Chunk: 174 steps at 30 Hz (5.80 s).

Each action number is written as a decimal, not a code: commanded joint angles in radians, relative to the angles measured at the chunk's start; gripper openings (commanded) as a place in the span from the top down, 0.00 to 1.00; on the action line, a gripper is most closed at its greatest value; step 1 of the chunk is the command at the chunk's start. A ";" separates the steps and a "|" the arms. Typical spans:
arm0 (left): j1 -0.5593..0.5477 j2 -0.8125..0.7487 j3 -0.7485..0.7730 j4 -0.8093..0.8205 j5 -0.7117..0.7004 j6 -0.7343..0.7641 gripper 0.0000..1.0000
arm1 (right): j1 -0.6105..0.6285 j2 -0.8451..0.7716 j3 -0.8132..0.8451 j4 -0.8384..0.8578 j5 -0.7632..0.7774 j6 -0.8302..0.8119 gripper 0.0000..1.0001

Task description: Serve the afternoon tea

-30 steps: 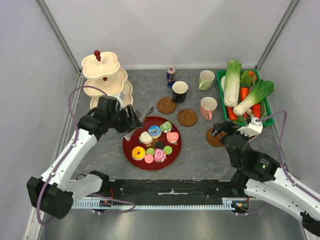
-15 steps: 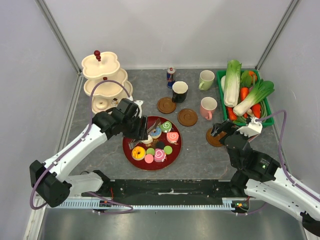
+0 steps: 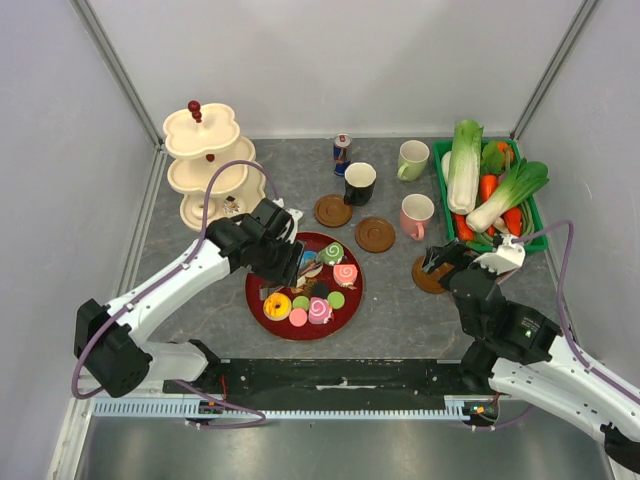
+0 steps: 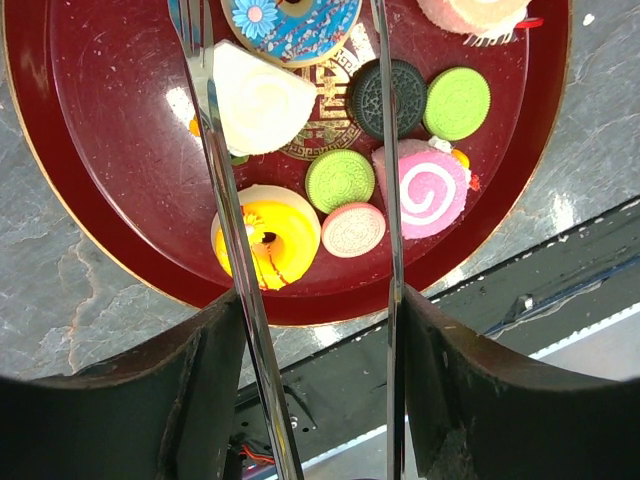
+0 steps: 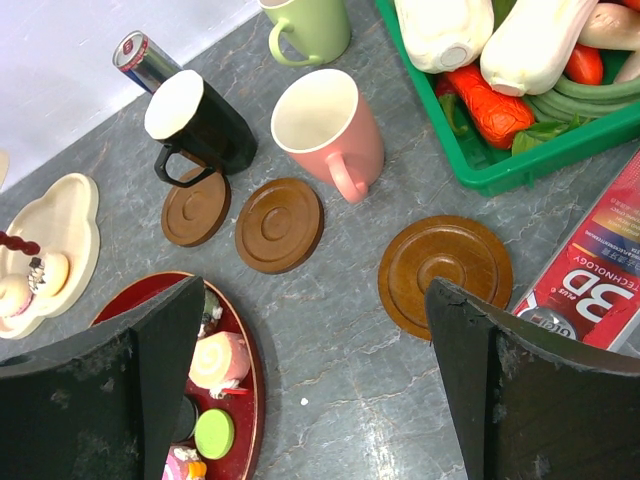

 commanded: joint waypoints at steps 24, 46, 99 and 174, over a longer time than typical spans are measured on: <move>-0.023 0.029 0.091 -0.030 -0.039 0.035 0.46 | 0.000 -0.023 0.006 0.022 0.032 0.014 0.02; 0.039 -0.035 0.093 0.217 -0.442 -0.255 0.48 | -0.001 -0.019 0.018 0.025 0.040 0.002 0.02; 0.424 0.305 -0.108 0.938 -0.386 -0.292 0.47 | 0.000 0.046 -0.007 0.031 0.101 0.031 0.02; 0.185 -0.321 -0.053 -0.201 0.021 -0.370 0.38 | 0.000 -0.057 -0.053 0.053 0.025 -0.067 0.02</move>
